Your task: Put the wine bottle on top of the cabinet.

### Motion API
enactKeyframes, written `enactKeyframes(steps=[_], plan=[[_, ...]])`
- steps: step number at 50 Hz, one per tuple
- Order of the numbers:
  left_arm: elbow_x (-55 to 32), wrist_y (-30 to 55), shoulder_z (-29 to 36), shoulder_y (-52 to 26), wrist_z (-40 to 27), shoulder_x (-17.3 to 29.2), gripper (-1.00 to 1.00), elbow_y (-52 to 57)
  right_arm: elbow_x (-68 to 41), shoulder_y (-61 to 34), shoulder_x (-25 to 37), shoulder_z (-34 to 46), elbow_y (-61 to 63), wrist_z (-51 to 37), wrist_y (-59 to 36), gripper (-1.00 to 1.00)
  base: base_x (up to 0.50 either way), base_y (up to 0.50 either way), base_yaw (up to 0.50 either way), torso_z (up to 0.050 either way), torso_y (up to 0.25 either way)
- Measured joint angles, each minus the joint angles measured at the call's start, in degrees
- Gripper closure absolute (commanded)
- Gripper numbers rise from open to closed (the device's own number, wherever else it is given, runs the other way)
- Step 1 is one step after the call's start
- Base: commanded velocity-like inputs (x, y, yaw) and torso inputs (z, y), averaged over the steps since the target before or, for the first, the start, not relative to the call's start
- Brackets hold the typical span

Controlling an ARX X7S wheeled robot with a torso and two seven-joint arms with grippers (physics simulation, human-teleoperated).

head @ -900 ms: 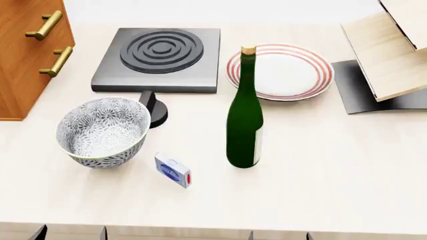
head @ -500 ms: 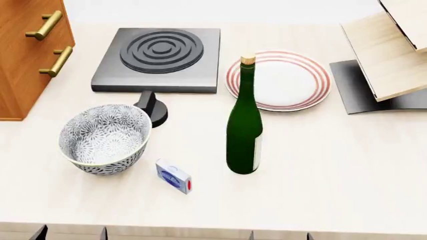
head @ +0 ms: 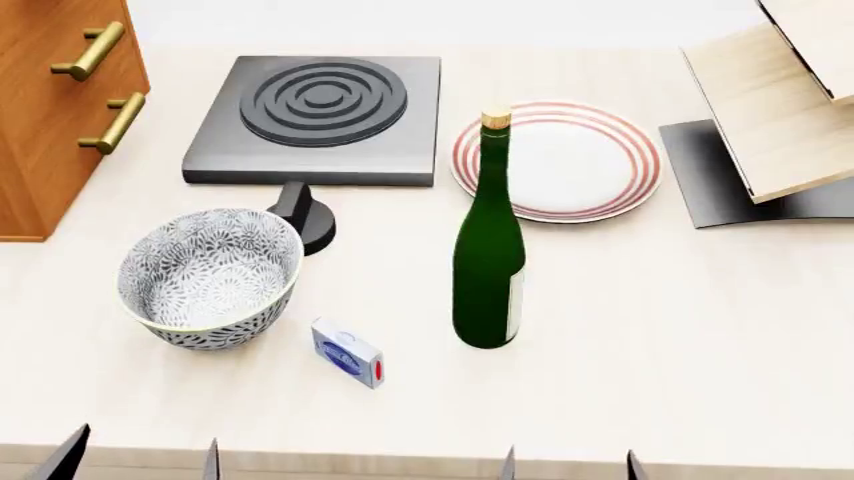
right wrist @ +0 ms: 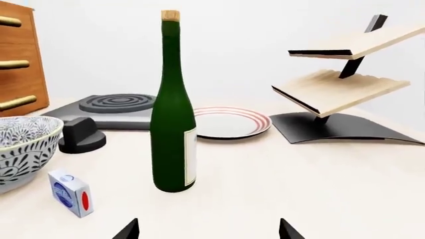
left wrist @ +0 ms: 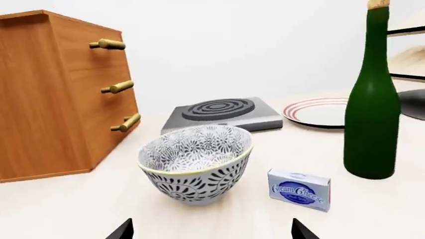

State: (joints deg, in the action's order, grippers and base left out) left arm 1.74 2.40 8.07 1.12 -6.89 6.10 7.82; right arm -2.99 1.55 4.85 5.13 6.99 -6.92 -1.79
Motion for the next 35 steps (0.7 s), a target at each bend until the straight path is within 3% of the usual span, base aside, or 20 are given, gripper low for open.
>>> enactKeyframes(steps=[35], plan=[[5.97, 20.03, 4.42, -0.63, -0.02, 2.89, -1.00, 36.52, -5.12, -0.38, 3.65, 0.97, 34.97, -3.80, -21.14, -1.00, 0.00, 0.00, 0.00, 0.000, 0.000]])
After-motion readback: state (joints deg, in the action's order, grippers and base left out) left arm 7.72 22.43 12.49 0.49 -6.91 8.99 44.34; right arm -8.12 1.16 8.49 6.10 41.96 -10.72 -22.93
